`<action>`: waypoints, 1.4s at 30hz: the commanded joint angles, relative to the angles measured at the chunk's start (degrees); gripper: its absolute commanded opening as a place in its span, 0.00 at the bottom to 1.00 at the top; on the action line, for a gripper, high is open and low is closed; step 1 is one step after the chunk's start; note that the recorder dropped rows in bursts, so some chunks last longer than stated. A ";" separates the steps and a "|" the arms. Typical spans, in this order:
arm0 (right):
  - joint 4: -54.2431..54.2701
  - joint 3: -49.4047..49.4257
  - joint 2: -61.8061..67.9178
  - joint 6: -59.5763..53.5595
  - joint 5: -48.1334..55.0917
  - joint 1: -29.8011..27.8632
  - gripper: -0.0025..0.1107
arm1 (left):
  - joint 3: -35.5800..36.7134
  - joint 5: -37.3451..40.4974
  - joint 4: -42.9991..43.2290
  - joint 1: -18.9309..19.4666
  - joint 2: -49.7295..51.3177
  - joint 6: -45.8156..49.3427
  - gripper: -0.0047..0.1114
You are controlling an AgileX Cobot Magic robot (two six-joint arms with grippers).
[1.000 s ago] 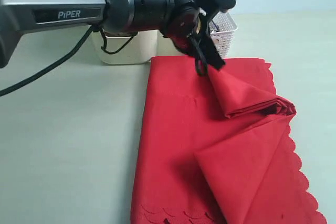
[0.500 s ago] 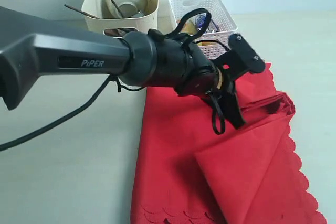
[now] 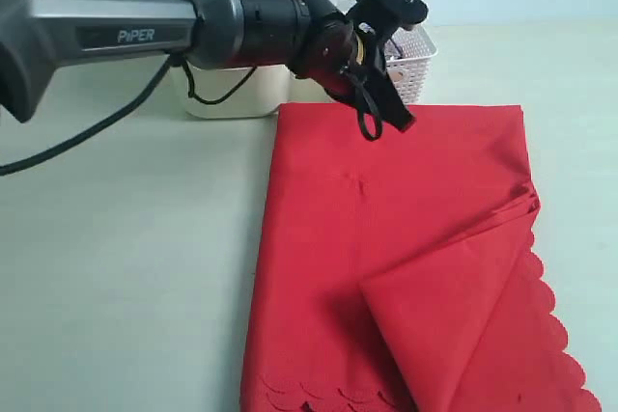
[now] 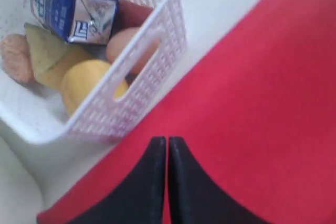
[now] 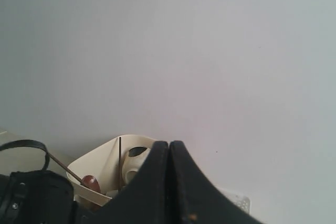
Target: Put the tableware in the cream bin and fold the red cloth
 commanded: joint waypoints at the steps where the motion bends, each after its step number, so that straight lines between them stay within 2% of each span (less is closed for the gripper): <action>1: 0.16 0.04 0.02 0.14 -0.73 -0.23 0.02 | 7.19 6.47 -4.68 -3.20 -4.01 11.68 0.07; 5: 0.16 0.04 0.02 0.14 -0.73 -0.23 0.02 | 15.07 4.66 -13.26 -7.04 -5.26 19.92 0.07; 8: 0.16 0.04 0.02 0.14 -0.31 -0.23 0.02 | 17.52 3.23 -16.20 -10.68 -5.26 22.04 0.07; 15: -0.03 0.04 0.02 0.14 0.15 -0.23 0.02 | 17.64 2.13 -16.55 -22.16 -6.95 24.28 0.07; 16: -0.03 0.04 0.02 -0.43 0.16 -0.23 0.02 | 17.64 1.21 -16.55 -25.92 -8.26 25.99 0.07; 18: -0.03 0.04 0.02 -2.78 0.27 -0.23 0.02 | 17.64 2.09 -16.55 -29.82 -9.90 26.78 0.07; 21: -0.03 0.04 -0.08 -3.03 0.38 -0.23 0.02 | 17.64 4.88 -15.57 -31.77 -11.60 26.54 0.07; 24: 0.32 0.04 -0.19 -7.73 0.62 -0.23 0.02 | 19.67 7.25 -15.28 -30.45 -13.95 25.38 0.07; 26: 0.32 0.04 -0.19 -7.74 1.47 -0.23 0.02 | 29.27 2.65 -13.98 -25.76 -22.22 19.74 0.07; 27: 0.32 0.04 -0.19 -7.97 2.73 -0.23 0.02 | 38.08 -2.47 -13.98 -22.87 -28.51 16.76 0.07; 29: 0.32 0.04 -0.07 -8.28 4.33 -0.23 0.02 | 44.20 -6.92 -13.98 -20.87 -33.40 14.45 0.07; 30: 0.21 -0.10 0.73 -8.58 6.70 -0.23 0.02 | 54.69 -15.80 -13.98 -17.68 -42.79 11.04 0.07; 31: 0.21 -0.66 1.34 -8.46 8.65 -0.23 0.02 | 58.63 -19.65 -13.98 -16.72 -46.14 10.65 0.07; 33: 1.47 -4.97 6.71 -6.99 19.83 -0.13 0.02 | 72.79 -35.18 -13.98 -12.64 -58.14 8.02 0.07; 34: 2.14 -5.98 8.30 -6.62 21.85 -0.13 0.02 | 74.97 -37.73 -14.22 -11.71 -60.38 7.88 0.07; 35: 5.85 -7.94 15.05 -6.49 27.43 -0.13 0.02 | 80.48 -39.95 -14.38 -8.68 -67.69 6.64 0.07; 38: 8.74 -8.16 25.53 -8.42 27.77 0.33 0.02 | 86.68 -42.74 -14.38 -6.51 -74.65 4.67 0.07; 42: 8.88 -8.16 39.52 -8.53 27.28 3.88 0.02 | 94.28 -50.16 -14.38 -6.51 -81.97 3.52 0.07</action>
